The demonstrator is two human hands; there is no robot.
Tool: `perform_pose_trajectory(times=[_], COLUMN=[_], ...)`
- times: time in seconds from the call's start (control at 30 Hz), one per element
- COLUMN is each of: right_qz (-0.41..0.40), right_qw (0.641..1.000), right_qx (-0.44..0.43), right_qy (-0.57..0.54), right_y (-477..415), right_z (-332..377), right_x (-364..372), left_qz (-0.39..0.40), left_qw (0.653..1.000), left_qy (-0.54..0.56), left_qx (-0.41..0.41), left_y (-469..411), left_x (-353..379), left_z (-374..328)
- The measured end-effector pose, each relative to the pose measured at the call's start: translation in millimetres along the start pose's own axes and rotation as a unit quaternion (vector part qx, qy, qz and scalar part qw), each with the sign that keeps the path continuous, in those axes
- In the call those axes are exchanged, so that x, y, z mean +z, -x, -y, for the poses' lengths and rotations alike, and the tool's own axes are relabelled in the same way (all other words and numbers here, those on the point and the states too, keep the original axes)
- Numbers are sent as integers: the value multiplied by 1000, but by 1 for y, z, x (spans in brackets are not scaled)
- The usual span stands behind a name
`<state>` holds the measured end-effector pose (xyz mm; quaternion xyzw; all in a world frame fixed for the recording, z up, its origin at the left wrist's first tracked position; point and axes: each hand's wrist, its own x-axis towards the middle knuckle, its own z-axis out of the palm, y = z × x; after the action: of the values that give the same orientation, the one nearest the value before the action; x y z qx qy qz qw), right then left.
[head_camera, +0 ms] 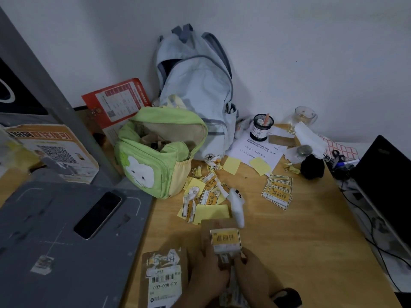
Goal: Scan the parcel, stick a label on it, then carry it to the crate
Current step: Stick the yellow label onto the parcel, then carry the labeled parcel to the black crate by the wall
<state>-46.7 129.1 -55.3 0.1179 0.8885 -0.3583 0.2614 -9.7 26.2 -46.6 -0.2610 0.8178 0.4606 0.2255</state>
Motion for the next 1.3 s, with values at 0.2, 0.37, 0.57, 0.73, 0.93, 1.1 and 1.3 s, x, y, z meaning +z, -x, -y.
perform_pose_trajectory(times=[0.2, 0.37, 0.57, 0.73, 0.93, 1.1, 1.3], right_qz=[-129, -181, -228, -215, -303, -290, -296], right_qw=[985, 956, 914, 872, 837, 826, 839], right_qx=[-111, -154, -221, -273, -328, -337, -309], right_qy=[-36, -174, -254, -346, -317, -346, -336], right_y=[-6, -8, 12, 44, 100, 148, 209], right_z=[60, 115, 163, 184, 185, 158, 90], right_x=[-44, -91, -142, -178, -190, -179, -164], left_qz=[-107, -192, -154, -92, -40, 16, 97], left_qw=[988, 957, 928, 900, 874, 854, 840], left_qy=[-2, 86, 155, 173, 155, 135, 118], left_qx=[113, 199, 300, 388, 458, 502, 521], left_y=[-23, -13, 16, 64, 107, 136, 168], left_x=[-46, -89, -135, -176, -196, -189, -151], left_z=[-64, -118, -178, -210, -218, -202, -182])
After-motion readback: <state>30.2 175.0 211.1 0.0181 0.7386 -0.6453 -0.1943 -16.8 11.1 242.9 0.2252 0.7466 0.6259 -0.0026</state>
